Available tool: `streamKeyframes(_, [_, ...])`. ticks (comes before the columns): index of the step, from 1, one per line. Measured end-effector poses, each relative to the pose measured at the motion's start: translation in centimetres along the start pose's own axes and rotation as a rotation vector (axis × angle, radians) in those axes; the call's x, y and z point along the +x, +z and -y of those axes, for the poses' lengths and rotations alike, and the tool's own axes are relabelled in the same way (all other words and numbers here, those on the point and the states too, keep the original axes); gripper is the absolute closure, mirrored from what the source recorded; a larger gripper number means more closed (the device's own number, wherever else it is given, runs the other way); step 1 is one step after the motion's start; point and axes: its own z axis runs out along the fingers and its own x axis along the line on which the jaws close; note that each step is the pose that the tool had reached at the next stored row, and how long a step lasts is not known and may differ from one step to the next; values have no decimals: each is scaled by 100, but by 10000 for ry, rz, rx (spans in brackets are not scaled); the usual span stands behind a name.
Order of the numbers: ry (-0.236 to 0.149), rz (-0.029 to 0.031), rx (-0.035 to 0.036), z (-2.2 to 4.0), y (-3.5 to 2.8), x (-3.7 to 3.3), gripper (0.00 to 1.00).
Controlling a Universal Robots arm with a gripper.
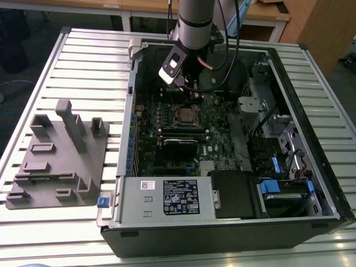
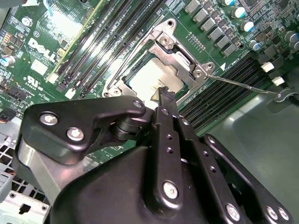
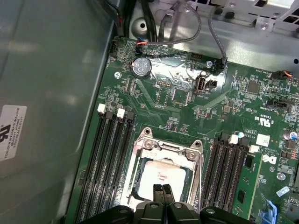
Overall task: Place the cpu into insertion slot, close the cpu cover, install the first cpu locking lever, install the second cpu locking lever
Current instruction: 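Close the cpu cover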
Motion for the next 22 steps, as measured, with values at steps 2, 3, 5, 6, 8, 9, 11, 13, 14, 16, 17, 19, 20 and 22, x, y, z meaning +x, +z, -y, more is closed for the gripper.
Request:
streamKeyframes(2, [-3,-1,0,0,0,0,89])
streamKeyframes(3, [-17,-2,0,0,0,0,89])
streamKeyframes(5, [-190,-10,3,0,0,0,89])
streamKeyframes(6, [-321,-16,6,0,0,0,89])
streamKeyframes(8, [-640,-32,12,0,0,0,89])
streamKeyframes(9, [-817,-41,14,0,1,0,89])
streamKeyframes(11, [-1170,-58,21,0,1,0,89])
streamKeyframes(13, [-1510,-76,26,0,1,0,89])
streamKeyframes(14, [-1705,-85,29,0,2,0,89])
streamKeyframes(16, [-2064,-104,35,0,3,0,89])
streamKeyframes(17, [-2234,-111,39,0,3,0,89])
streamKeyframes(19, [-2476,-123,43,0,3,0,89])
streamKeyframes(20, [-2513,-125,43,0,4,0,89])
streamKeyframes(22, [-2551,-128,44,0,4,0,89])
